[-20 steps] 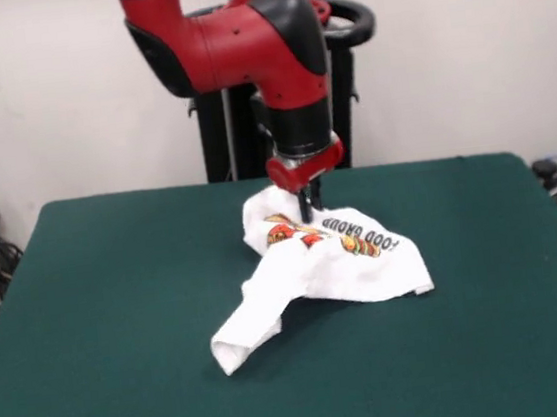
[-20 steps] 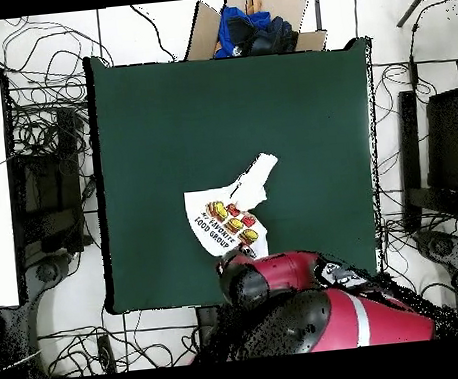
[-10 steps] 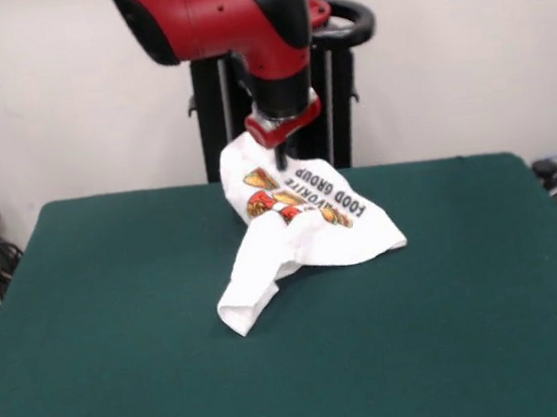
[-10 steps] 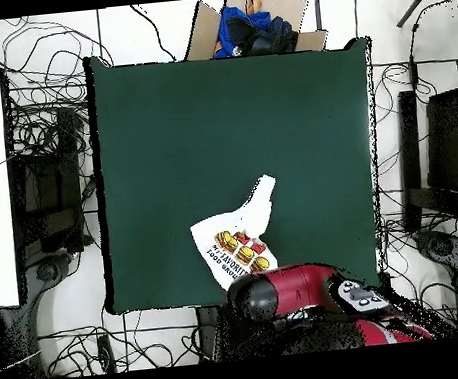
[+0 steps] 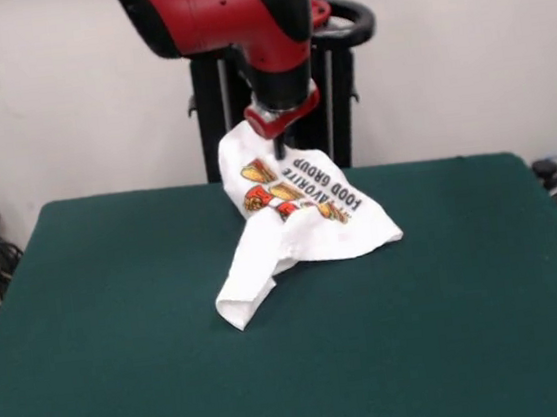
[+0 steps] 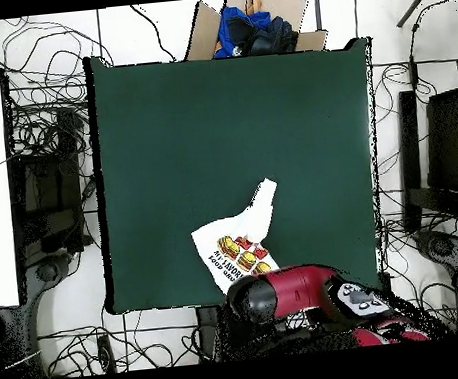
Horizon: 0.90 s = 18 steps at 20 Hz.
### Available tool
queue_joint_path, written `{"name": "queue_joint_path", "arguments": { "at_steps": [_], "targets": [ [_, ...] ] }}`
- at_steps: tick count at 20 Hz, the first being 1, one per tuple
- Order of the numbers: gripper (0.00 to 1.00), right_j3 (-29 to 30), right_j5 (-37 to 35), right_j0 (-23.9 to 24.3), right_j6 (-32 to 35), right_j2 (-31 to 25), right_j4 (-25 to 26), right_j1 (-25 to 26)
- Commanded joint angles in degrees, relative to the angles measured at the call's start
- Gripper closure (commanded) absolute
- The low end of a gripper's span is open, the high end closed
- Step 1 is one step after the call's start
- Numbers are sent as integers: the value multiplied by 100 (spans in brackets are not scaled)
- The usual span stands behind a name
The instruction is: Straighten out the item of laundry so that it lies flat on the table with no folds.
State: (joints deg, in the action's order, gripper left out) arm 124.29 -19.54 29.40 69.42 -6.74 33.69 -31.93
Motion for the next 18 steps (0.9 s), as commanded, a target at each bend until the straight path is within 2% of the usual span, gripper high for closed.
{"name": "queue_joint_path", "arguments": {
  "at_steps": [1,16,17,18],
  "targets": [
    [100,-486,8,-190,627,-384,-31,364],
    [100,-748,-401,-584,767,55,-123,539],
    [0,-741,-399,-589,758,57,-139,534],
    [0,-738,-388,-588,756,53,-136,531]
  ]
}}
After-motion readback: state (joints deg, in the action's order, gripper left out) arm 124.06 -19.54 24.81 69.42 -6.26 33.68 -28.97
